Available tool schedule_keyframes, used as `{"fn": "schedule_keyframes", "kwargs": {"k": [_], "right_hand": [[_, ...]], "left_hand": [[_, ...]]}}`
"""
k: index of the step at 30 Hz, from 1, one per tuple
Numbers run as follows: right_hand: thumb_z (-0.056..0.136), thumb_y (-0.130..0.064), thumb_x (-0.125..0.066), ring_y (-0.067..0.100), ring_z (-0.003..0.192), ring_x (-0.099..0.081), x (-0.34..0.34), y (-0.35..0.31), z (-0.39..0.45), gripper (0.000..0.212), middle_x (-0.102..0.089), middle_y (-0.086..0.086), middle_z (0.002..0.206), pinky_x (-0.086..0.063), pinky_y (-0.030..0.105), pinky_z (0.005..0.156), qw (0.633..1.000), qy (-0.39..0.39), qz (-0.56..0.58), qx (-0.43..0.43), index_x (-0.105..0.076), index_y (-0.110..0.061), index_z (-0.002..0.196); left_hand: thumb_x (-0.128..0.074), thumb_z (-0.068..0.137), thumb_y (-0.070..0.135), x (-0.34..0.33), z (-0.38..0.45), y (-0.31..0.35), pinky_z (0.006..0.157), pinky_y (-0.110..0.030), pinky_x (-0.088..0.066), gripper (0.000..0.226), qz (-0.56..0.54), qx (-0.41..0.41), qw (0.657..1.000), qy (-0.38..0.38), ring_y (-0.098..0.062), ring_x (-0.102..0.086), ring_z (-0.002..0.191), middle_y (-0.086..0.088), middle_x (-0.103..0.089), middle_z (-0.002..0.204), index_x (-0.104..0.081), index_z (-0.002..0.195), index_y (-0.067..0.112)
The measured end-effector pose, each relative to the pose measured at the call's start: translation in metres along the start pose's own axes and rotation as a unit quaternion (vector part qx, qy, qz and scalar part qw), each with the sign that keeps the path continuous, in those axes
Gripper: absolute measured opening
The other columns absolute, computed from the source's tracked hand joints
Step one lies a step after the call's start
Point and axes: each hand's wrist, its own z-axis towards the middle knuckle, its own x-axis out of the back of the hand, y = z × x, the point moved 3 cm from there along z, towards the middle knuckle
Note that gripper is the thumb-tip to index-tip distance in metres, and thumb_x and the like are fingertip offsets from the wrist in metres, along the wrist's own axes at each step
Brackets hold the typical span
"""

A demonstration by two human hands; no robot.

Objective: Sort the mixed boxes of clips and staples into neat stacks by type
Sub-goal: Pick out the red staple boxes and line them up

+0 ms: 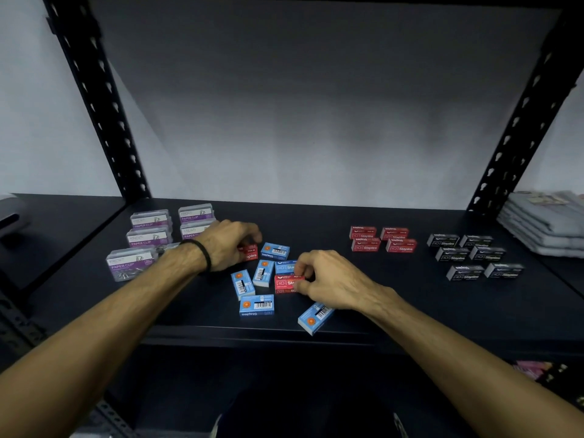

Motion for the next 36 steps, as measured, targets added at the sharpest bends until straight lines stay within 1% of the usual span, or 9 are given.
{"fn": "schedule_keyframes", "kwargs": {"k": [3, 8, 13, 16, 20, 22, 26, 33, 36], "right_hand": [[0.089, -0.032, -0.07, 0.01, 0.088, -0.061, 0.001, 0.0, 0.0, 0.021, -0.061, -0.007, 0.099, -0.054, 0.03, 0.077, 1.0, -0.014, 0.012, -0.005, -0.064, -0.02, 0.105], [0.09, -0.034, -0.069, 0.01, 0.095, -0.058, 0.002, -0.002, 0.0, 0.029, -0.055, -0.009, 0.105, -0.051, 0.028, 0.079, 1.0, -0.025, 0.009, 0.013, -0.065, -0.018, 0.114], [0.085, -0.029, -0.075, 0.007, 0.078, -0.059, 0.002, -0.002, -0.002, 0.025, -0.06, -0.009, 0.094, -0.05, 0.023, 0.064, 0.999, -0.019, 0.039, 0.014, -0.059, -0.021, 0.102], [0.086, -0.024, -0.074, 0.007, 0.082, -0.062, -0.002, -0.003, -0.004, 0.027, -0.061, -0.01, 0.096, -0.054, 0.024, 0.067, 0.998, -0.016, 0.047, 0.03, -0.056, -0.022, 0.106], [0.09, -0.025, -0.07, 0.008, 0.092, -0.058, -0.004, -0.002, -0.004, 0.026, -0.058, -0.007, 0.108, -0.052, 0.026, 0.075, 0.998, -0.011, 0.014, 0.052, -0.063, -0.02, 0.114], [0.091, -0.025, -0.068, 0.007, 0.092, -0.055, -0.003, 0.0, -0.004, 0.023, -0.056, -0.007, 0.111, -0.047, 0.021, 0.072, 0.998, -0.004, 0.01, 0.057, -0.065, -0.02, 0.113], [0.092, -0.023, -0.067, 0.0, 0.078, -0.049, 0.006, 0.007, -0.004, 0.02, -0.053, -0.011, 0.102, -0.034, 0.014, 0.064, 0.998, 0.03, 0.009, 0.056, -0.066, -0.02, 0.111], [0.09, -0.015, -0.065, -0.002, 0.075, -0.05, 0.037, 0.04, -0.01, 0.016, -0.054, -0.012, 0.094, -0.032, 0.011, 0.06, 0.998, 0.067, -0.005, 0.014, -0.067, -0.02, 0.105], [0.089, -0.015, -0.066, -0.001, 0.073, -0.054, 0.053, 0.06, -0.016, 0.013, -0.058, -0.011, 0.088, -0.036, 0.013, 0.058, 0.997, 0.072, -0.02, -0.018, -0.067, -0.022, 0.1]], "left_hand": [[-0.069, 0.086, 0.017, -0.001, -0.002, 0.003, 0.088, -0.029, -0.052, 0.028, -0.026, -0.012, 1.0, -0.001, -0.012, -0.064, 0.1, 0.005, -0.068, 0.11, -0.057, 0.11, 0.027], [-0.063, 0.09, 0.014, -0.001, -0.003, 0.001, 0.093, -0.031, -0.05, 0.034, -0.01, -0.021, 0.999, -0.027, -0.014, -0.061, 0.11, 0.004, -0.065, 0.12, -0.057, 0.12, 0.028], [-0.062, 0.09, 0.013, 0.002, -0.002, -0.001, 0.096, -0.029, -0.048, 0.04, 0.007, -0.03, 0.999, -0.024, -0.012, -0.06, 0.112, 0.005, -0.065, 0.123, -0.059, 0.126, 0.03], [-0.061, 0.091, 0.012, 0.002, -0.004, 0.001, 0.1, -0.029, -0.045, 0.043, 0.027, -0.036, 0.999, -0.024, -0.012, -0.058, 0.117, 0.008, -0.063, 0.128, -0.057, 0.129, 0.032], [-0.06, 0.09, 0.009, 0.002, -0.005, 0.004, 0.102, -0.033, -0.045, 0.046, 0.027, -0.032, 0.999, -0.023, -0.014, -0.056, 0.12, 0.007, -0.061, 0.131, -0.056, 0.13, 0.03], [-0.062, 0.09, 0.009, 0.003, -0.006, 0.004, 0.1, -0.03, -0.047, 0.042, 0.003, -0.021, 1.0, -0.01, -0.013, -0.059, 0.116, 0.004, -0.063, 0.127, -0.057, 0.128, 0.027], [-0.065, 0.088, 0.015, 0.008, -0.006, 0.008, 0.09, -0.028, -0.051, 0.027, -0.036, -0.001, 0.999, 0.028, -0.014, -0.062, 0.106, 0.002, -0.066, 0.117, -0.061, 0.114, 0.023], [-0.069, 0.085, 0.015, 0.021, -0.001, 0.033, 0.079, -0.029, -0.051, 0.019, -0.053, -0.017, 0.99, 0.131, -0.014, -0.065, 0.092, 0.006, -0.071, 0.098, -0.067, 0.101, 0.025], [-0.071, 0.084, 0.013, 0.022, 0.007, 0.052, 0.082, -0.026, -0.052, 0.023, -0.11, -0.029, 0.983, 0.144, -0.011, -0.065, 0.093, 0.007, -0.071, 0.1, -0.067, 0.104, 0.022]]}}
